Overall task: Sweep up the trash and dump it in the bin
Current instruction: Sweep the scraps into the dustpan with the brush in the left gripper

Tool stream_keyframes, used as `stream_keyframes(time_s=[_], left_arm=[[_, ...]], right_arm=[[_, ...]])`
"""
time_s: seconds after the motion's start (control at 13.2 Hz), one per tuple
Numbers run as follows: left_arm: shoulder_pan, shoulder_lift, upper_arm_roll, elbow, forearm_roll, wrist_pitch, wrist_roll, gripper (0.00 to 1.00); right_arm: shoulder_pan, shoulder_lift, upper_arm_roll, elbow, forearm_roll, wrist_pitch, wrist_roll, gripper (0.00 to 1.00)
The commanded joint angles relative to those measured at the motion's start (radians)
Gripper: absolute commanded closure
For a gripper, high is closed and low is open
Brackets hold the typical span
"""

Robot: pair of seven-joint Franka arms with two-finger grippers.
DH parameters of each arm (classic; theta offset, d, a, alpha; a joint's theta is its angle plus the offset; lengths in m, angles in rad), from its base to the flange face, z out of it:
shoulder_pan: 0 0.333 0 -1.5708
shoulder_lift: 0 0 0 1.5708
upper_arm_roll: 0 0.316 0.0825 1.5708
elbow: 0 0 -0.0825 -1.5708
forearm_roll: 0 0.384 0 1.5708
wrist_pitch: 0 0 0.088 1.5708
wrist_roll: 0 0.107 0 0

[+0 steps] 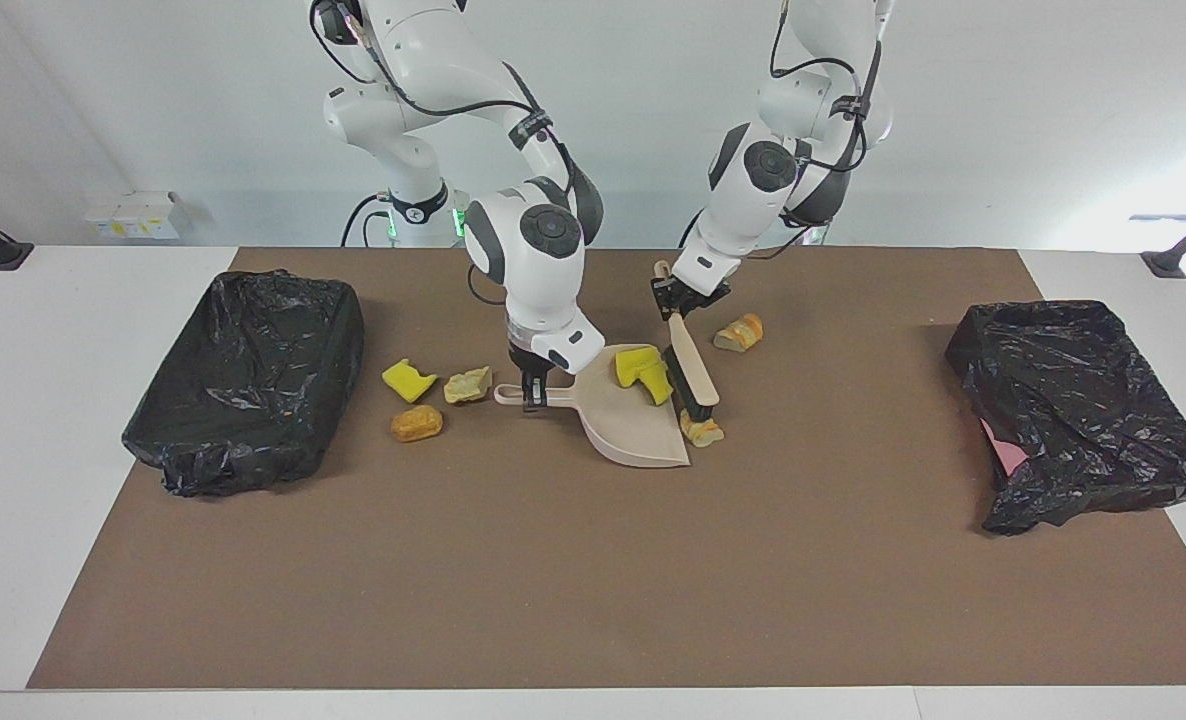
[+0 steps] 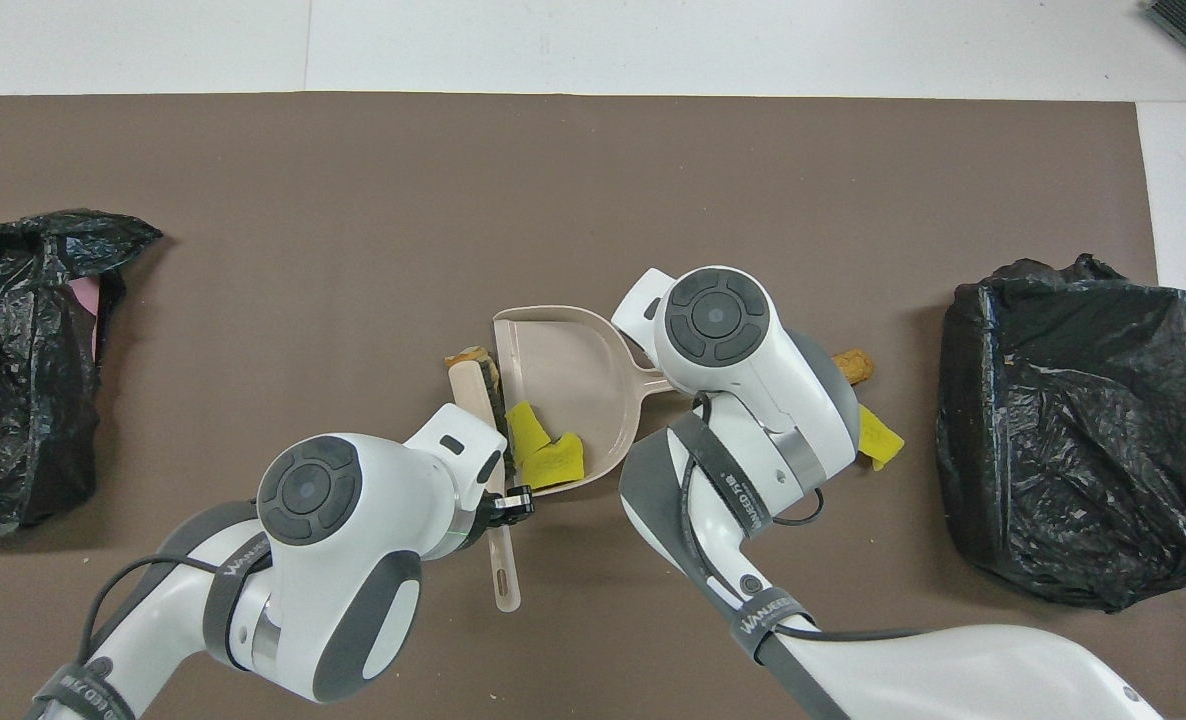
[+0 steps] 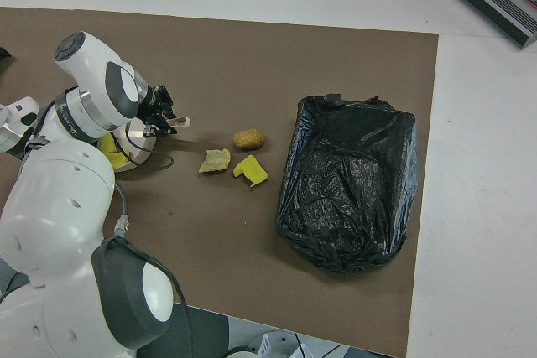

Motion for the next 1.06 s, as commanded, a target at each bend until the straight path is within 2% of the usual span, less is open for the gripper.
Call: stream_keyframes(time_s=[0.0,0.15,0.23,0.61,0.76,0.99], left_arm=[[-0.018,0.038,0.014,0.082,-0.027,-0.010,-0.015,1.00],[-0.012,0.012,0.019,0.080,-0.027,-0.048,-0.115,1.00],[-0.012,-0.002,0.022,0.079,-0.014,-0.108,-0.209,1.00],[-0.005,-0.085,0.022,0.054,0.153,-0.373,-0.490,1.00],[0.009,-0.135,0.022,0.036,0.158,-0.461,-0.504,1.00],[0.008,-0.238,0.020,-0.100,0.158,-0.478,-0.492,1.00]], right_arm=[[-0.003,0.004,0.006,-0.011,-0.024,0.031,-0.016,1.00],[-0.003,0.004,0.006,-0.010,-0.024,0.031,-0.017,1.00],[-0.003,0.004,0.006,-0.010,-0.024,0.031,-0.016,1.00],[-0.003,0.004,0.006,-0.011,-0.024,0.031,-0.016,1.00],[-0.005,0.004,0.006,-0.010,-0.023,0.031,-0.016,1.00],[-0.005,0.005,0.006,-0.010,-0.023,0.031,-0.016,1.00]])
